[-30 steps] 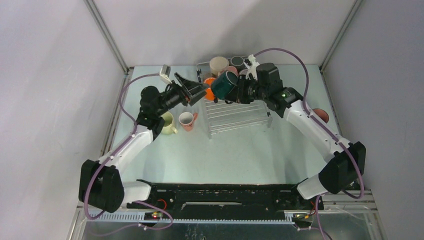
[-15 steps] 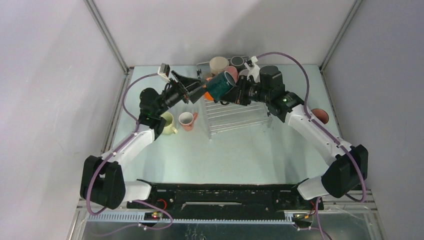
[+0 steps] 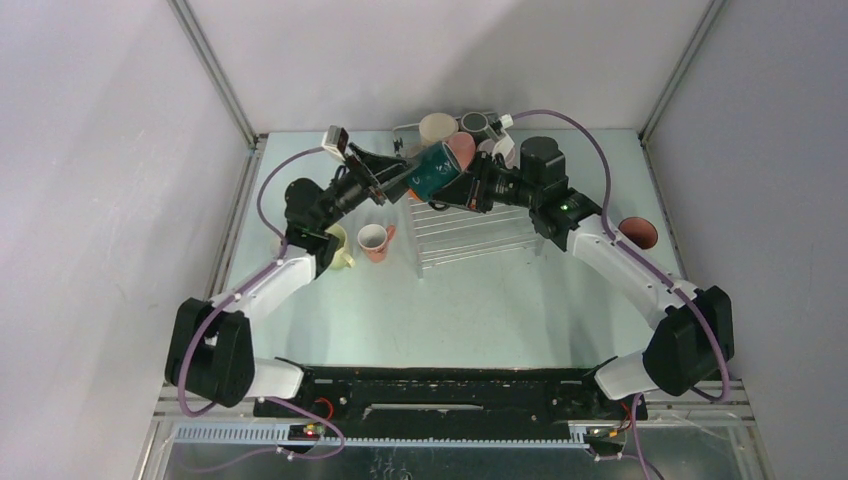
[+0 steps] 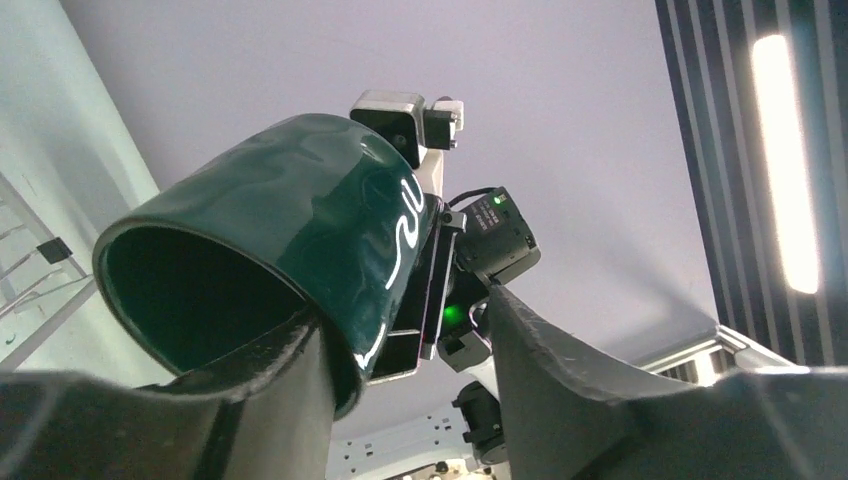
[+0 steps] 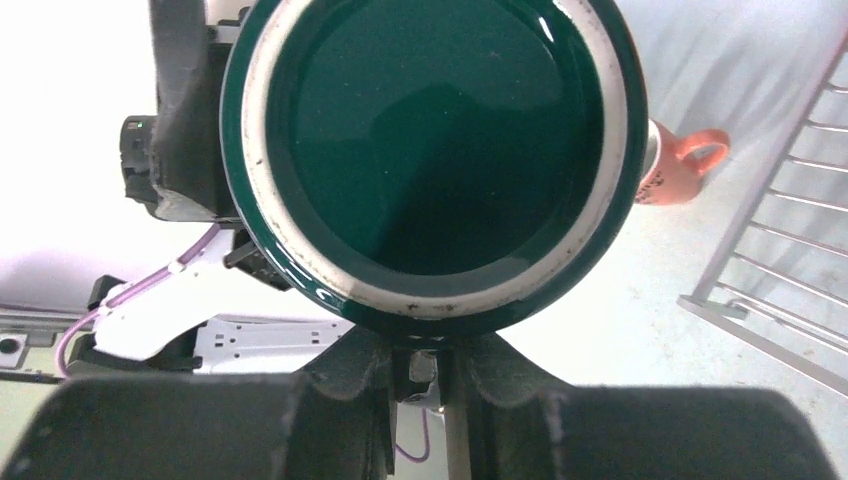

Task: Unload the cups from the dish rack
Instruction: Place the cup at the center of the board.

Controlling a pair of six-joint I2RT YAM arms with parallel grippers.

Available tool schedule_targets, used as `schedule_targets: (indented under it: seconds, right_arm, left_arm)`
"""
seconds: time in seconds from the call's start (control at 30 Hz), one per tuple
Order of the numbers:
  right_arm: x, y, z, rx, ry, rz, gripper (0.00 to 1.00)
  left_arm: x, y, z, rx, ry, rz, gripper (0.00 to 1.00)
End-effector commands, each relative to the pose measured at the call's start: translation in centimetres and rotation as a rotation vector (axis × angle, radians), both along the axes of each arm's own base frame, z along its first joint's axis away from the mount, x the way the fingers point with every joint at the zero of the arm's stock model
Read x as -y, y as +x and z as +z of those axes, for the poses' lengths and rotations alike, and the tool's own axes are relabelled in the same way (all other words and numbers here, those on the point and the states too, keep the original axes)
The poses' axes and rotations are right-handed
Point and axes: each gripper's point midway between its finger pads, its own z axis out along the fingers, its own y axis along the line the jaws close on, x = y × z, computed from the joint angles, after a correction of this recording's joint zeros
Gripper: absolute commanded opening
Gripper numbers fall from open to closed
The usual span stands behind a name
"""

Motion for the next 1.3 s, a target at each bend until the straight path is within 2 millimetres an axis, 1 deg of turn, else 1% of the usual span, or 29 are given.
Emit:
schedule_targets:
  seconds: [0.0,0.23,0.37,0.4,0.5,0.53,0.57,0.63,0.67,0.7,0.77,0.83,0.9,1.0,1.13,1.27]
  right_arm:
    - [-0.7,-2.0,5.7,0.14,0.148,0.074,0.0]
    - [-1.1,-2.7,5.5,0.129,0.165,0.099,0.0]
    - [-1.1,-2.7,5.3,0.123,0.17,0.1,0.0]
    - [-1.1,-2.7,5.3,0.124,0.169,0.099,0.0]
    - [-1.1,-2.7,5.2,0.124,0.163,0.093,0.0]
    - [-1.0,-2.6,5.1,0.125,0.158,0.087,0.07]
    - [-0.9,-2.5,5.0,0.125,0.149,0.077,0.2]
    - [-0.6,-2.3,4.6,0.128,0.125,0.051,0.55]
    - [-0.4,-2.2,4.2,0.119,0.106,0.036,0.7]
    - [-0.1,-2.1,4.0,0.119,0.089,0.019,0.8]
    - [0.6,-1.8,3.6,0.118,0.057,-0.017,0.93]
    - [1.5,-1.6,3.2,0.121,0.021,-0.054,0.99]
    - [2.5,-1.4,2.6,0.117,-0.028,-0.104,1.0]
    - [4.4,-1.0,1.3,0.117,-0.117,-0.185,1.0]
    - [6.7,-0.6,-0.1,0.111,-0.216,-0.266,1.0]
    - [8.4,-0.5,-0.7,0.122,-0.282,-0.318,1.0]
  left_arm:
    - [0.4,-1.4,2.5,0.066,-0.075,-0.058,0.51]
    - [0.6,-1.6,3.1,0.075,-0.119,-0.084,0.25]
    - [0.6,-1.8,3.4,0.084,-0.128,-0.091,0.04]
    - [0.6,-1.9,3.5,0.086,-0.128,-0.094,0.01]
    - [0.5,-2.0,3.8,0.099,-0.129,-0.091,0.0]
    - [0.5,-2.0,3.8,0.102,-0.127,-0.089,0.0]
    - [0.6,-2.0,3.8,0.104,-0.122,-0.087,0.0]
    - [0.7,-1.9,3.7,0.108,-0.103,-0.081,0.0]
    - [0.7,-1.9,3.6,0.111,-0.089,-0.078,0.0]
    - [0.8,-1.9,3.6,0.114,-0.073,-0.074,0.0]
    - [0.8,-1.7,3.3,0.114,-0.036,-0.061,0.0]
    - [0.9,-1.7,3.0,0.119,0.001,-0.052,0.0]
    - [0.9,-1.8,2.6,0.121,0.05,-0.041,0.0]
    - [0.8,-1.8,0.8,0.091,0.152,-0.018,0.0]
    - [0.0,-2.2,-1.5,0.073,0.306,0.023,0.0]
    - [-1.5,-3.0,-3.2,0.086,0.486,0.083,0.0]
